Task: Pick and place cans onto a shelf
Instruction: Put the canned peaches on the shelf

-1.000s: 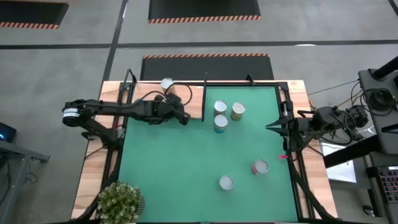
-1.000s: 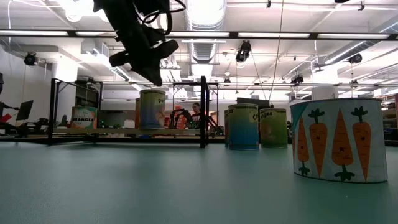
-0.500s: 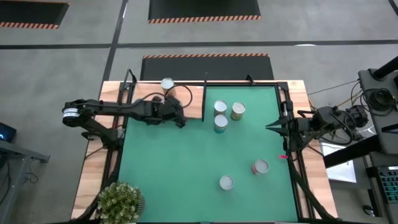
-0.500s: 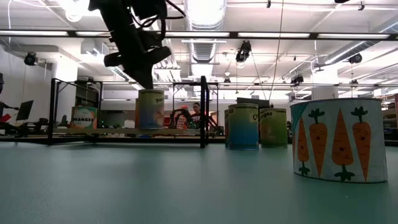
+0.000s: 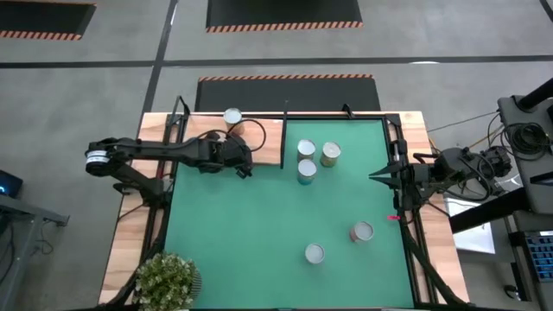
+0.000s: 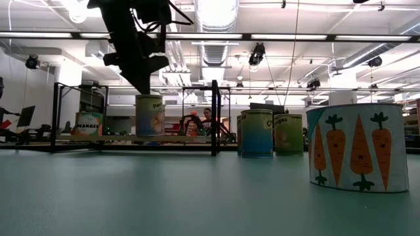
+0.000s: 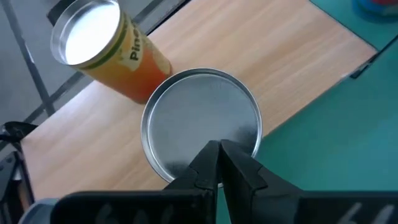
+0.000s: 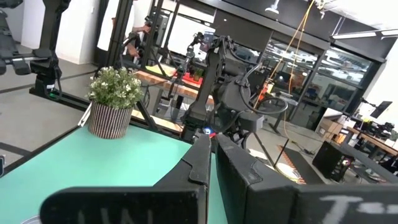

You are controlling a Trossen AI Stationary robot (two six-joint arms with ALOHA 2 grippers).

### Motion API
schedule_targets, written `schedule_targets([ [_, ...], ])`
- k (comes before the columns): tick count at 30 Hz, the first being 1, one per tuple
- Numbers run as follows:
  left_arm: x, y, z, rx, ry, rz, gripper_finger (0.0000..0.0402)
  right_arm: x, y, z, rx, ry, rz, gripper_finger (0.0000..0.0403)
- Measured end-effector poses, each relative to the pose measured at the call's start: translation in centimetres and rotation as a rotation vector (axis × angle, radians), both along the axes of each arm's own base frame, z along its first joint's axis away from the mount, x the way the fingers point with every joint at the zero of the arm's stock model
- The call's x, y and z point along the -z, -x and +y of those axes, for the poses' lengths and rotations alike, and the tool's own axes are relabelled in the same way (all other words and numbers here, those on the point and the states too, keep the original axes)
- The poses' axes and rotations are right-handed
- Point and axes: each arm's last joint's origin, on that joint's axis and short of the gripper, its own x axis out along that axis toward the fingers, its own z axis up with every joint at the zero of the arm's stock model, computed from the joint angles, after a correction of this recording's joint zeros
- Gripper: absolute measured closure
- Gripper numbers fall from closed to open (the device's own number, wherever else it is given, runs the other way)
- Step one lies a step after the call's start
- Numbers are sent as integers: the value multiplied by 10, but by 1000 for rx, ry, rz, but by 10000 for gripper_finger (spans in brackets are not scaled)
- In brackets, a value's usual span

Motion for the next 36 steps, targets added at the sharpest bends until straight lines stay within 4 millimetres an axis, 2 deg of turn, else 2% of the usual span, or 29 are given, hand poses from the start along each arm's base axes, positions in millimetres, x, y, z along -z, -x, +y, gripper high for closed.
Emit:
schedule_targets([
  [4, -5, 0, -1, 7, 16, -16, 401, 0, 0, 0, 0, 1, 0, 390],
  [9, -22, -11, -3, 24, 19, -122, 401, 0, 0, 0, 0, 2, 0, 390],
  [14, -26, -14, -2, 20, 8, -167, 401, 0, 0, 0, 1, 2, 0, 390],
  [21, -20, -17, -2, -1, 30, -168, 401, 1, 0, 0, 1, 5, 7, 390],
  [27, -3, -24, -2, 13, 64, -82, 401, 1, 0, 0, 1, 7, 12, 390],
  [31, -3, -28, -18, 103, 157, -92, 401, 1, 0, -1, 32, 6, 14, 390],
  [36, -4, -29, -50, 126, 376, -170, 401, 1, 0, -2, 70, 5, 15, 390],
])
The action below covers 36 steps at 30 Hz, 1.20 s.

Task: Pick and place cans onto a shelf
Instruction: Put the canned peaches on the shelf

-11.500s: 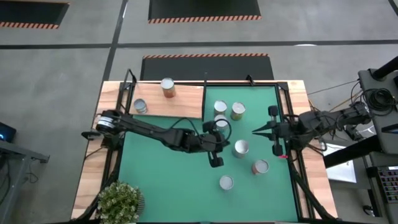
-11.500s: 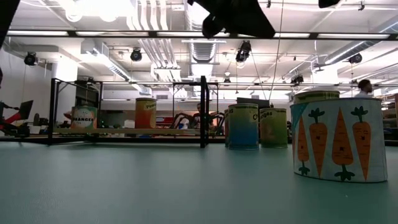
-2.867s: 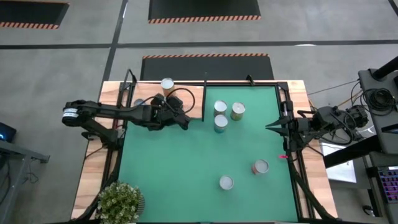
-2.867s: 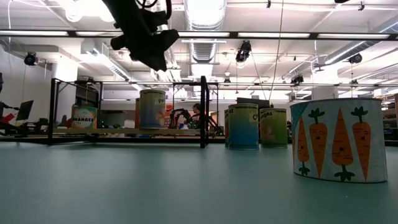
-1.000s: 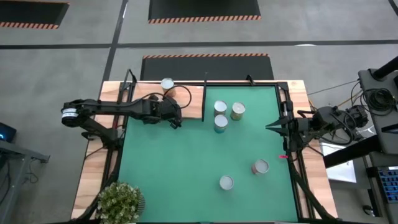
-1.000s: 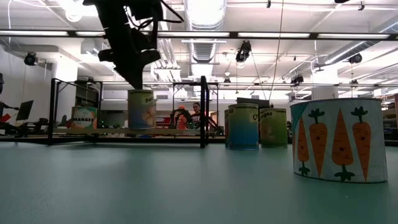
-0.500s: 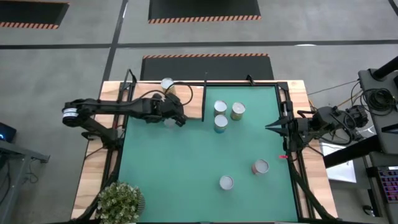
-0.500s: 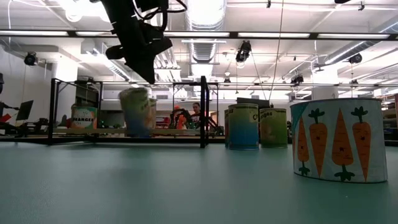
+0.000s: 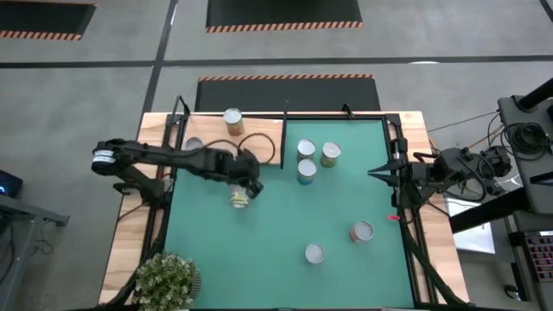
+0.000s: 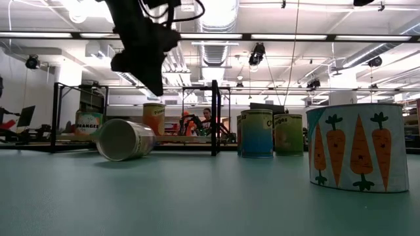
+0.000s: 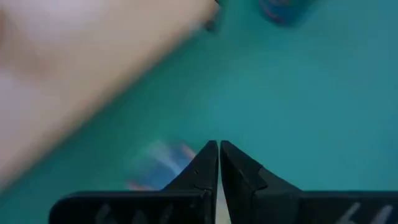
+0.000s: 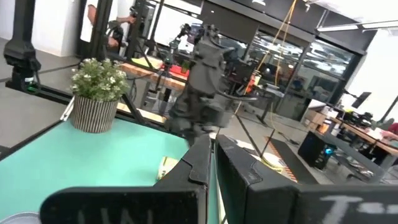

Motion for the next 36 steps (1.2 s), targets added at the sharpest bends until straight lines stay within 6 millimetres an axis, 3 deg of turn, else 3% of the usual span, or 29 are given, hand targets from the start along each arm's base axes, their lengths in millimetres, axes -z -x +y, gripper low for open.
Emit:
schedule_targets([
  [4, 2, 4, -23, -114, 168, -2, 398, 0, 0, 0, 8, -1, 0, 390],
  [9, 6, 15, -36, -174, 213, 96, 359, 0, 0, 0, 7, -4, -1, 390],
  [18, 18, 16, -32, -350, 145, 105, 208, -1, 0, 0, 7, -6, -7, 390],
  [26, 50, 4, -33, -390, 111, 222, 93, 0, 0, 0, 7, -2, 2, 390],
  [31, 65, -1, -34, -373, 85, 290, 68, 0, 0, 0, 7, 0, 2, 390],
  [36, 75, -4, -34, -340, 64, 337, 84, 0, 0, 0, 7, 0, 2, 390],
])
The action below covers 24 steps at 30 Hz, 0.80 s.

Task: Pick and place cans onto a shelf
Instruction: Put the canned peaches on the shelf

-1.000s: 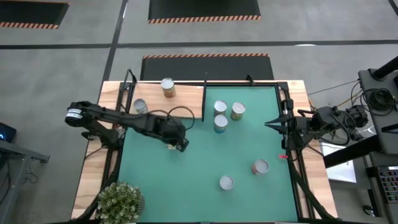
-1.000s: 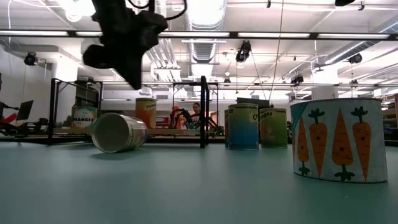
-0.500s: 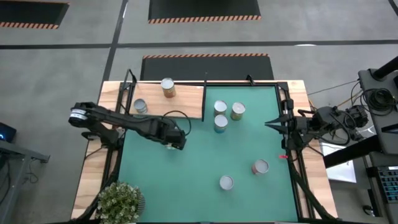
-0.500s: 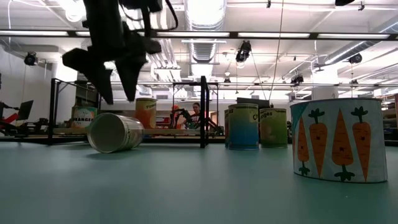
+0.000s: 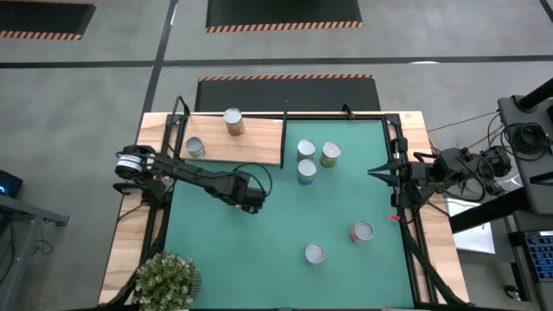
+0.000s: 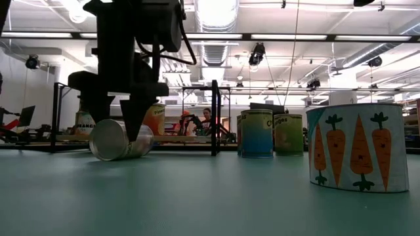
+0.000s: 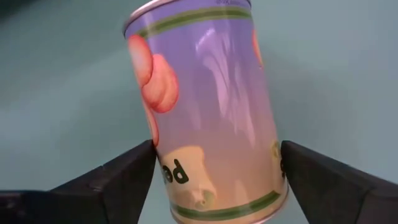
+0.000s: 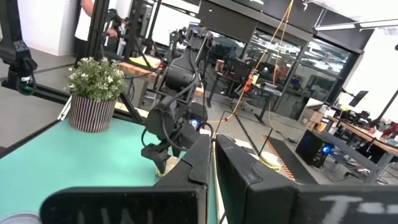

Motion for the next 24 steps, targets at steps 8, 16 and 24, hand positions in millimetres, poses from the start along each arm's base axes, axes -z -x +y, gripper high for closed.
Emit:
schedule_targets([
  [8, -20, 0, -1, 72, 28, 78, 126, 0, 0, 0, 0, 0, 0, 390],
  [16, -82, -10, -5, 239, 194, 199, 118, 0, 0, 0, 0, 0, -1, 390],
  [24, -119, -43, 26, 429, 147, 184, 118, -1, 0, 0, 0, -13, -5, 390],
])
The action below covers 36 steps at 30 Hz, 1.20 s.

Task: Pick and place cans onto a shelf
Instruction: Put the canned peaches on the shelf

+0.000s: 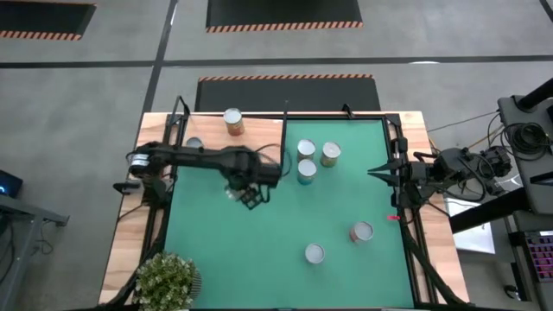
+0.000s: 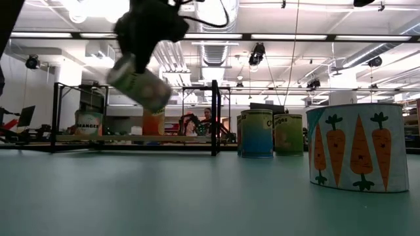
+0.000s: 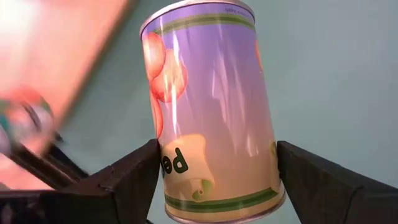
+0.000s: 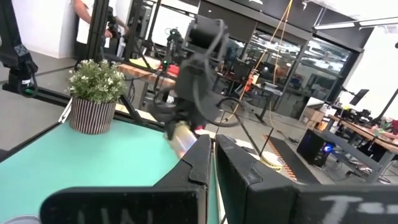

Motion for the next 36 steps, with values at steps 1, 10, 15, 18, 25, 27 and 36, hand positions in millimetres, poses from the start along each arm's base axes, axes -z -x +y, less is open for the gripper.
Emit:
schedule_targets([
  [1, -1, -6, 6, 28, -5, -11, 118, 0, 0, 0, 0, 0, -1, 390],
  [10, -2, -35, 62, 72, 41, -49, 118, 1, 0, 0, 0, 5, 7, 390],
  [15, 13, -31, 75, 44, 385, -58, 118, 1, -1, 0, 0, 13, 11, 390],
  [18, 34, -24, 74, 48, 489, 1, 118, 1, -1, 0, 0, 13, 12, 390],
  [25, 86, -1, 59, -63, 737, 178, 118, 1, -1, 0, 0, 14, 15, 390],
  [27, 95, 5, 56, -69, 747, 220, 116, 1, -1, 0, 0, 14, 15, 390],
  [36, 100, 9, 54, -78, 754, 246, 99, 1, -1, 0, 0, 13, 14, 390],
])
